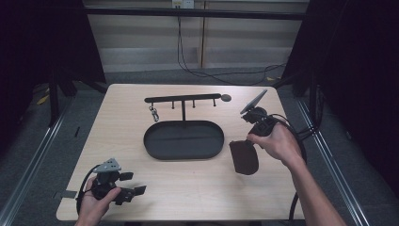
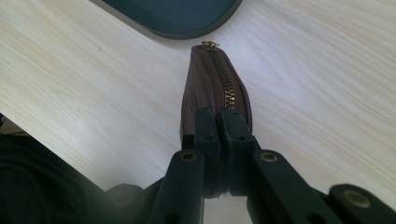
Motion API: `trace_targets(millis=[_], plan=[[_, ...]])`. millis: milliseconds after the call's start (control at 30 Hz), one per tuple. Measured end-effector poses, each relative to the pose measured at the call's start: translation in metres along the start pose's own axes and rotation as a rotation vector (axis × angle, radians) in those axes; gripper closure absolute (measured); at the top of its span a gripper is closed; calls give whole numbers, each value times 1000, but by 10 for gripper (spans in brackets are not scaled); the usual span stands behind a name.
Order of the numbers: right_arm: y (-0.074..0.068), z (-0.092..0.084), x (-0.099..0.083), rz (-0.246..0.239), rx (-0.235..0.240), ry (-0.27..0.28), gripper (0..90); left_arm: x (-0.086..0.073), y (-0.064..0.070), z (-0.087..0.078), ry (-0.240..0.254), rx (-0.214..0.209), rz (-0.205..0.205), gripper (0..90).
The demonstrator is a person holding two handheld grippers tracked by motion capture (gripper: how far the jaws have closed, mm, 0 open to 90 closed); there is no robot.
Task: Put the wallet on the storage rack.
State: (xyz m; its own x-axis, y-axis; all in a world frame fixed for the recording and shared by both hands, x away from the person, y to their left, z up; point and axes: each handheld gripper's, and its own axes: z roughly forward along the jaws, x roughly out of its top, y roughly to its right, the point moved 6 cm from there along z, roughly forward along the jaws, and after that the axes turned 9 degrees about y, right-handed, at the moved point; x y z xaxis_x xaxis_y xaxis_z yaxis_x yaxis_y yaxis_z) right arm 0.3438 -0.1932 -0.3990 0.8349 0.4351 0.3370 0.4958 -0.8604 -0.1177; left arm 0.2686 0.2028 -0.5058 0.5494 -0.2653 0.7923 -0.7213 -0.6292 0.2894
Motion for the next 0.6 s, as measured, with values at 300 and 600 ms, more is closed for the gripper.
trace_targets(millis=[300, 600], plan=[[3, -9, 9, 12, -12, 11, 861, 0, 1, 0, -4, -1, 7, 197], [5, -9, 21, 7, -16, -1, 861, -1, 1, 0, -6, -2, 8, 197]])
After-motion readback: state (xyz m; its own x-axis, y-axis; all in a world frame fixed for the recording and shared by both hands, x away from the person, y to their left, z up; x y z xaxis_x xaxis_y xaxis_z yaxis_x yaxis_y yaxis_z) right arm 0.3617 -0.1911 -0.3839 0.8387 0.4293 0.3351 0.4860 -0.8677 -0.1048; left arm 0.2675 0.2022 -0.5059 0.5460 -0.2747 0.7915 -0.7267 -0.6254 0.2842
